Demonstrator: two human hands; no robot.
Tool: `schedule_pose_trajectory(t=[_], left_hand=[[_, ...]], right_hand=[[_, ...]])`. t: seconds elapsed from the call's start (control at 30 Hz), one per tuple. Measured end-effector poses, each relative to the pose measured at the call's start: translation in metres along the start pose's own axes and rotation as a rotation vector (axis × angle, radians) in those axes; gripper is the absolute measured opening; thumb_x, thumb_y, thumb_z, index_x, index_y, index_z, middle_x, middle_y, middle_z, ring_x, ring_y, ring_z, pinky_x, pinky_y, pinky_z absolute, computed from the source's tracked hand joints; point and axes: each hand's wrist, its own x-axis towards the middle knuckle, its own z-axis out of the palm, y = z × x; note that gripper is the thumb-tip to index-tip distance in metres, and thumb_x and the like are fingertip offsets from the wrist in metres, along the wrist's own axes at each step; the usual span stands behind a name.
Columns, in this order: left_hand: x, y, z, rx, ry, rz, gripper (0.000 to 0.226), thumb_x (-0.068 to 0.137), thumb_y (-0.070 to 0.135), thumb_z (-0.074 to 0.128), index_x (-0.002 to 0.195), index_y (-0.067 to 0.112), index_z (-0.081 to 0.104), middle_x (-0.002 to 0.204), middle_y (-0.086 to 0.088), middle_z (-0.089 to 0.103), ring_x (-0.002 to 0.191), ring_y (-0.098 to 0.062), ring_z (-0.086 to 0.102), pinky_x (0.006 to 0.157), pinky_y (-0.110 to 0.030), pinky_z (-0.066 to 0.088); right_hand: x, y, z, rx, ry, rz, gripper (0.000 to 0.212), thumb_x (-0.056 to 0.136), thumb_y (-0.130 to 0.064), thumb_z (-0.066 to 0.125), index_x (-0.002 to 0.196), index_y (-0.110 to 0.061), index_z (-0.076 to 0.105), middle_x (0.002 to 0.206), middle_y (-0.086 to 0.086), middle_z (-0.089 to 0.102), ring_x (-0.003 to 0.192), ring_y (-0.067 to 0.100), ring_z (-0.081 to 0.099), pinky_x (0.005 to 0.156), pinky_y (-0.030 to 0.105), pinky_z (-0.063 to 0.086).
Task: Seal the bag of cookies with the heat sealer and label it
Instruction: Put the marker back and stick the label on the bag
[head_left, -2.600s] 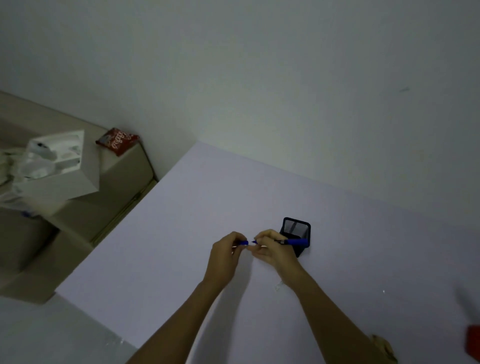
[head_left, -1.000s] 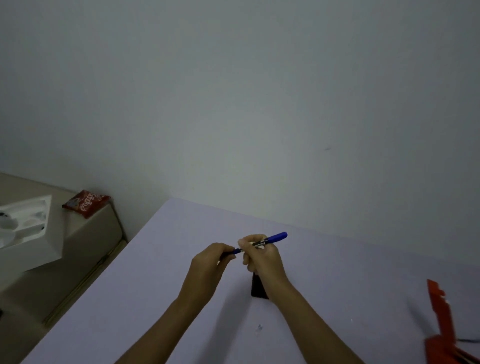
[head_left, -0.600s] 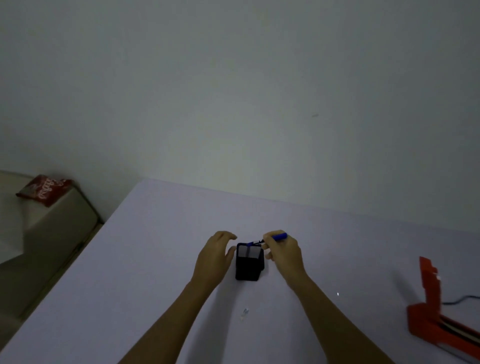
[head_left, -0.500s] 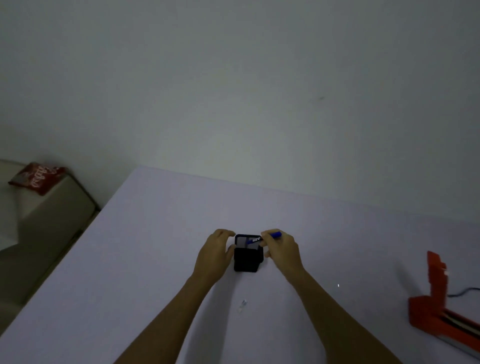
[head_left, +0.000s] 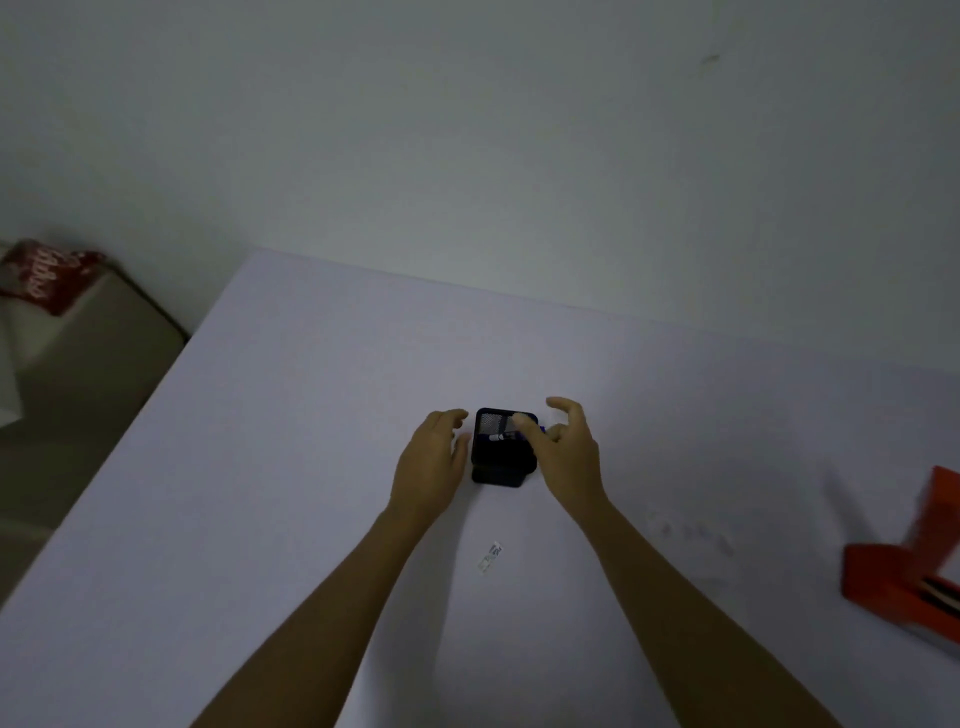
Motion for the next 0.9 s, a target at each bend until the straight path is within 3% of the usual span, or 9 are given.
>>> schedule_pose_trajectory(t=[0.1, 0.2, 0.33, 0.4, 0.53, 0.6, 0.7, 0.9], left_hand=[[-0.009, -0.004, -0.004, -0.017, 0.098, -0.049, 0.021, 0.094, 0.011, 0.051, 0.115, 0.014, 0.051, 0.107, 0.001, 0.050, 0.083, -0.012, 0.054, 0.066, -0.023, 0.045], [-0.024, -0.014, -0.002, 0.005, 0.025, -0.062, 0.013, 0.093, 0.010, 0.053, 0.105, 0.015, 0.052, 0.098, 0.005, 0.045, 0.075, -0.009, 0.051, 0.061, -0.016, 0.039], [-0.041, -0.029, 0.012, 0.055, -0.227, -0.004, 0.014, 0.092, 0.009, 0.054, 0.103, 0.016, 0.058, 0.095, 0.006, 0.047, 0.073, -0.010, 0.050, 0.066, -0.021, 0.043], [-0.046, -0.031, 0.020, 0.066, -0.318, 0.021, 0.019, 0.091, 0.008, 0.054, 0.108, 0.015, 0.058, 0.098, 0.007, 0.046, 0.077, -0.010, 0.050, 0.066, -0.015, 0.039], [-0.050, -0.029, 0.032, 0.050, -0.433, 0.091, 0.025, 0.091, 0.007, 0.054, 0.115, 0.013, 0.058, 0.102, 0.005, 0.042, 0.081, -0.007, 0.047, 0.065, -0.003, 0.034], [-0.053, -0.028, 0.036, 0.058, -0.478, 0.107, 0.024, 0.091, 0.010, 0.056, 0.115, 0.014, 0.057, 0.102, 0.004, 0.041, 0.083, -0.008, 0.048, 0.068, -0.008, 0.035], [-0.057, -0.029, 0.039, 0.100, -0.529, 0.113, 0.025, 0.091, 0.021, 0.059, 0.116, 0.016, 0.056, 0.103, 0.002, 0.042, 0.079, -0.010, 0.048, 0.069, -0.020, 0.040], [-0.056, -0.029, 0.040, 0.196, -0.605, 0.160, 0.028, 0.088, 0.028, 0.062, 0.113, 0.016, 0.056, 0.109, -0.003, 0.047, 0.088, -0.017, 0.052, 0.075, -0.031, 0.048]], right_hand=[[-0.015, 0.003, -0.003, 0.029, 0.168, 0.027, 0.028, 0.091, -0.035, 0.061, 0.109, -0.022, 0.045, 0.059, 0.000, 0.048, 0.052, 0.013, 0.048, 0.048, 0.016, 0.040], [-0.039, 0.020, -0.004, -0.004, 0.244, 0.071, 0.022, 0.090, -0.022, 0.063, 0.101, -0.016, 0.045, 0.060, 0.001, 0.048, 0.051, 0.015, 0.047, 0.047, 0.020, 0.040], [-0.075, 0.060, 0.011, -0.185, 0.044, 0.160, 0.023, 0.086, -0.024, 0.069, 0.084, -0.017, 0.046, 0.063, -0.003, 0.051, 0.052, 0.007, 0.046, 0.044, 0.014, 0.037], [-0.090, 0.076, 0.023, -0.233, -0.045, 0.181, 0.030, 0.084, -0.031, 0.071, 0.077, -0.021, 0.043, 0.064, -0.006, 0.051, 0.053, 0.004, 0.046, 0.043, 0.013, 0.035], [-0.102, 0.094, 0.041, -0.365, -0.029, 0.155, 0.042, 0.072, -0.049, 0.075, 0.073, -0.024, 0.041, 0.065, -0.007, 0.055, 0.057, 0.009, 0.052, 0.048, 0.019, 0.041], [-0.104, 0.099, 0.046, -0.437, -0.029, 0.122, 0.043, 0.072, -0.050, 0.076, 0.075, -0.025, 0.040, 0.067, -0.008, 0.055, 0.062, 0.012, 0.056, 0.062, 0.030, 0.051], [-0.107, 0.106, 0.048, -0.444, -0.027, 0.111, 0.042, 0.074, -0.048, 0.075, 0.075, -0.024, 0.041, 0.068, -0.008, 0.053, 0.064, 0.014, 0.055, 0.075, 0.039, 0.052], [-0.107, 0.107, 0.047, -0.445, -0.053, 0.116, 0.043, 0.076, -0.048, 0.073, 0.077, -0.021, 0.040, 0.070, -0.007, 0.050, 0.065, 0.014, 0.049, 0.082, 0.038, 0.046]])
